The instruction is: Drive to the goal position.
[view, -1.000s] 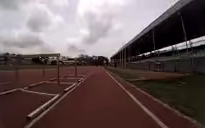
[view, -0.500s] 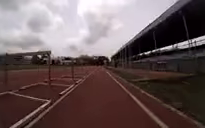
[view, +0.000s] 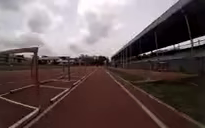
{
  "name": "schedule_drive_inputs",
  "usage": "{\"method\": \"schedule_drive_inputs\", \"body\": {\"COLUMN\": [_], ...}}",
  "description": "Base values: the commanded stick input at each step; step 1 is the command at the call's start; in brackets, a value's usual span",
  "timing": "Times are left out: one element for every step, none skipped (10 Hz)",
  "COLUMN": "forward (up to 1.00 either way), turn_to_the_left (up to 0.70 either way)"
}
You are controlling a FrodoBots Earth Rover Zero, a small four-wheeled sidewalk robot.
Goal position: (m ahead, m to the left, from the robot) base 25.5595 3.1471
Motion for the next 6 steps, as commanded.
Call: {"method": "schedule_drive_inputs", "body": {"forward": [0.70,0.70,0.70,0.70,0.70,0.70], "turn_to_the_left": [0.00,0.00,0.00,0.00,0.00,0.00]}}
